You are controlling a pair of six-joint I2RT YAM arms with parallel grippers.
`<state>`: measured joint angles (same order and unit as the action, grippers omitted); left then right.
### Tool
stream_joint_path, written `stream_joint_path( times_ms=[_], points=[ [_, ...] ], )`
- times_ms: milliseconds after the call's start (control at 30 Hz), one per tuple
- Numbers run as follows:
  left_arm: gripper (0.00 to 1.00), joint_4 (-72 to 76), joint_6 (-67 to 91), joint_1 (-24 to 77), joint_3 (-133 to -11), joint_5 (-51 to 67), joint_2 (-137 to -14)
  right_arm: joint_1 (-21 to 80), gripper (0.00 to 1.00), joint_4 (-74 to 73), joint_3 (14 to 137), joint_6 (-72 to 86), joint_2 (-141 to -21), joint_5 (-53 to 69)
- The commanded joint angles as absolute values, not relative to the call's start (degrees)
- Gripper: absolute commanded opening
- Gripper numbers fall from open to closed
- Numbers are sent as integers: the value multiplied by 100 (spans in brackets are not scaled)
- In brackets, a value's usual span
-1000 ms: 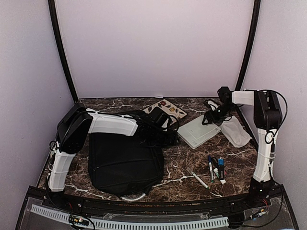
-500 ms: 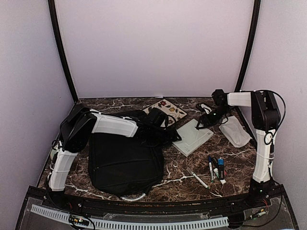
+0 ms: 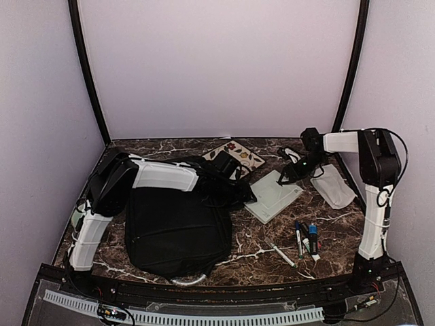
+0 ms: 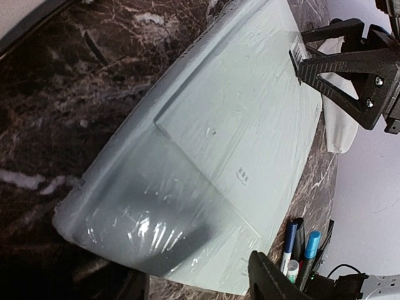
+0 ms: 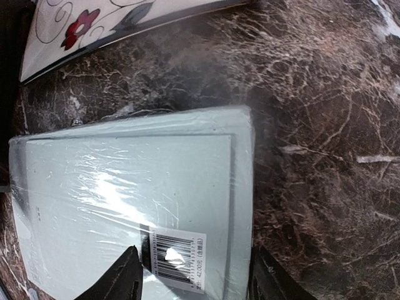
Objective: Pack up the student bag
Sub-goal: Move the book to the center of the board.
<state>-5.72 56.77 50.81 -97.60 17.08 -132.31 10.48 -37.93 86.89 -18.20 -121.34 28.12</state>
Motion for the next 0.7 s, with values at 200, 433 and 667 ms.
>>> stream_joint_path(
  times_ms=[200,433,667],
  points=[
    [55,-654,4858,5337,-9417,1647,-11835,1942,55,-4107,8739,-1779,-12171,3775],
    [55,-800,4734,5526,-9213,1606,-11516,2336,55,-4071,8733,-1761,-12210,3809],
    [55,-1014,4595,5733,-9427,1525,-11474,2369,55,-4019,8714,-1682,-12359,3912]
  ],
)
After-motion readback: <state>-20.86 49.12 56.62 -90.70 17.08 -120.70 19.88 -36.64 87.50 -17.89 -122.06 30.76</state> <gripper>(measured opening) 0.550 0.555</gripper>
